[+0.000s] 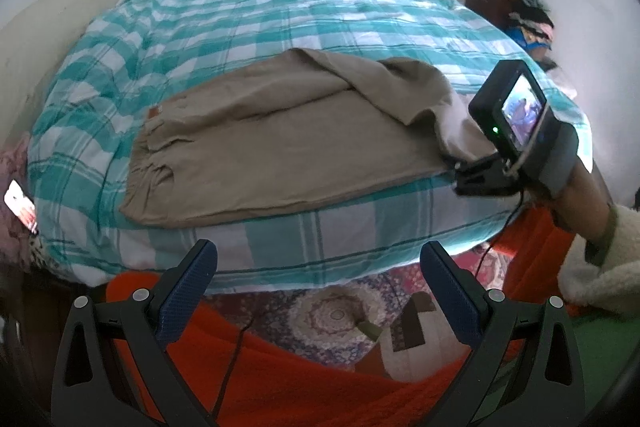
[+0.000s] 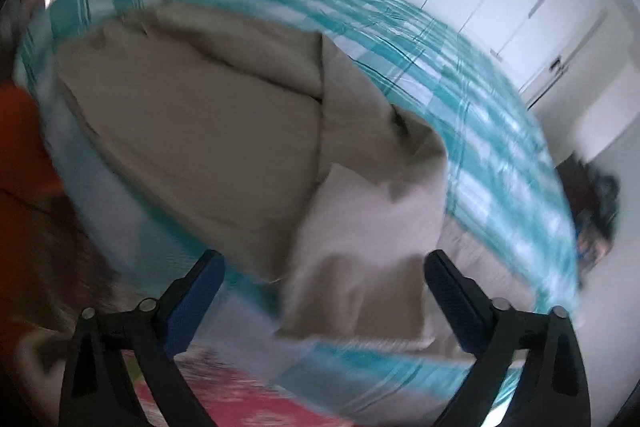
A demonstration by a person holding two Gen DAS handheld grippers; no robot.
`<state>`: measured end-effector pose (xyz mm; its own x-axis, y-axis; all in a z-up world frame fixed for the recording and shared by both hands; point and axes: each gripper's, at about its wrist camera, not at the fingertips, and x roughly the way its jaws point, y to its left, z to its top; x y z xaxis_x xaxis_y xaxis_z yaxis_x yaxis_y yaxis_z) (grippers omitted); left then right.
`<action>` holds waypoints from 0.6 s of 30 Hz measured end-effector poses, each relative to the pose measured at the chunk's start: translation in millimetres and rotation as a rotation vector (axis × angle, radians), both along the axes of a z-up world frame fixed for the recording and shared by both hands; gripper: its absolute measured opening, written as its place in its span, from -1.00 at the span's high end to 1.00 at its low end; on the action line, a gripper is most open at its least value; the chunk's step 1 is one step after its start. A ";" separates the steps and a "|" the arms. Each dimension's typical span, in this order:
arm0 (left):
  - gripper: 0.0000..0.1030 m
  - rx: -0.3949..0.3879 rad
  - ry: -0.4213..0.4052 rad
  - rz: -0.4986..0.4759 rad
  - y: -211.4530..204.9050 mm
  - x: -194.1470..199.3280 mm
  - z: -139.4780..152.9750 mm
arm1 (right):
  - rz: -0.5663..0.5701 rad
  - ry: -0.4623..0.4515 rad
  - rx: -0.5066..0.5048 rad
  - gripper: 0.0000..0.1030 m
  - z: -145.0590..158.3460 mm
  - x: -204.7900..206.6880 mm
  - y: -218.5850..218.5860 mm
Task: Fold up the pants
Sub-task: 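Reach the right tool to the folded trouser leg hem and grasp it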
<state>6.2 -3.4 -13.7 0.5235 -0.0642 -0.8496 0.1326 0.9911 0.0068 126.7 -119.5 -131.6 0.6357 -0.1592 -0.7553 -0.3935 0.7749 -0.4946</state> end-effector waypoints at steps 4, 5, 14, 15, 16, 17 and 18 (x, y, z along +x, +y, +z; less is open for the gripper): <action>-0.97 -0.030 0.049 0.019 7.3 11.5 -12.5 | 0.034 -0.093 -0.154 -0.20 -11.1 24.5 -13.1; -0.97 -0.030 0.056 0.017 7.4 14.1 -14.6 | 0.048 -0.101 -0.188 0.10 -11.6 30.0 -16.7; -0.97 -0.045 0.131 0.033 12.8 44.8 -41.3 | 0.169 0.094 0.005 1.00 90.6 31.8 -34.6; -0.97 -0.045 0.136 0.034 12.3 47.8 -43.5 | 0.153 0.141 0.094 1.00 109.4 40.9 -42.7; -0.97 -0.044 0.139 0.035 11.8 51.7 -45.0 | 0.144 0.149 0.122 1.00 118.6 43.7 -45.0; -0.97 -0.044 0.139 0.035 11.1 55.0 -45.4 | 0.142 0.144 0.118 1.00 133.6 55.1 -49.5; -0.97 -0.046 0.136 0.032 10.4 57.5 -45.0 | 0.157 0.131 0.087 1.00 139.4 59.6 -47.6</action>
<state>63.7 7.0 -58.7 0.4066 -0.0899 -0.9092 0.0975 0.9937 -0.0547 186.3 -167.1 7.8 0.5428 0.0029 -0.8398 -0.5693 0.7365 -0.3654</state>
